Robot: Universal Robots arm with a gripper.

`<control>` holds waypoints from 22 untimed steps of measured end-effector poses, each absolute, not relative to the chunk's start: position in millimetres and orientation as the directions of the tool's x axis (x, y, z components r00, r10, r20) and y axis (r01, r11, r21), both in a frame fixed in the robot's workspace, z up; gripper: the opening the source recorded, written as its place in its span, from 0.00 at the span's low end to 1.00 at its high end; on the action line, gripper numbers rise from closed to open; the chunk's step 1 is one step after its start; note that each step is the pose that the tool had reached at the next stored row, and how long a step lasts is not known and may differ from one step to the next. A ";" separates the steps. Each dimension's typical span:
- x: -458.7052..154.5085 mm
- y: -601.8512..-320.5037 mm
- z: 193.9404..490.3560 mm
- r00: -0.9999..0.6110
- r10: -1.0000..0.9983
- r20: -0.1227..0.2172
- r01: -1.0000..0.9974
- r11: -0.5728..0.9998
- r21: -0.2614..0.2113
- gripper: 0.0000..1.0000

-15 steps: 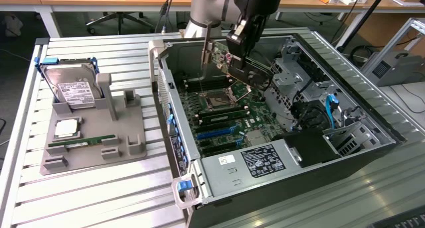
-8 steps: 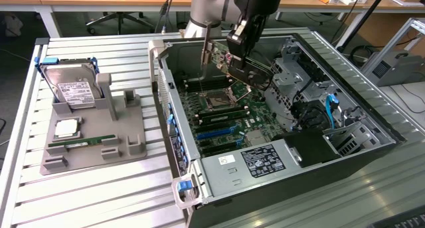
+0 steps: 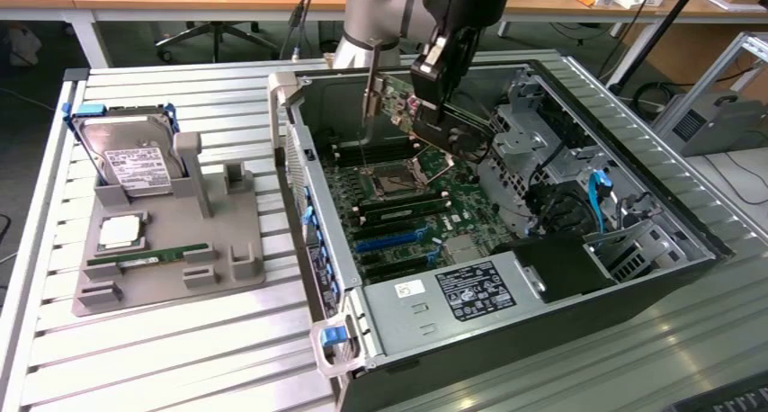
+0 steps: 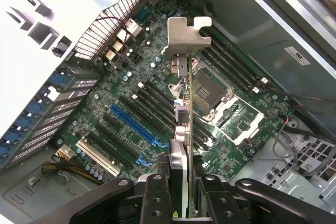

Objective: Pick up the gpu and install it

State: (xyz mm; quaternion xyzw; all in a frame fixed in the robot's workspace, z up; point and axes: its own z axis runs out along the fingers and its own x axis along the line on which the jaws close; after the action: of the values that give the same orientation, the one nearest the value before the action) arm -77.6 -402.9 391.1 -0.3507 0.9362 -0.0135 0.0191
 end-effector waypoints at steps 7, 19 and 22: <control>-77.6 -402.9 391.0 -0.745 -0.667 -0.026 -0.666 0.745 -0.039 0.27; -77.6 -403.0 390.9 -0.728 -0.685 -0.026 -0.684 0.729 -0.039 0.27; -77.6 -403.0 390.8 -0.721 -0.692 -0.026 -0.691 0.721 -0.039 0.27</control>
State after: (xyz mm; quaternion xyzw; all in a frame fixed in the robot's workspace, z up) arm -77.6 -403.0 390.8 -0.3730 0.9276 -0.0135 0.0192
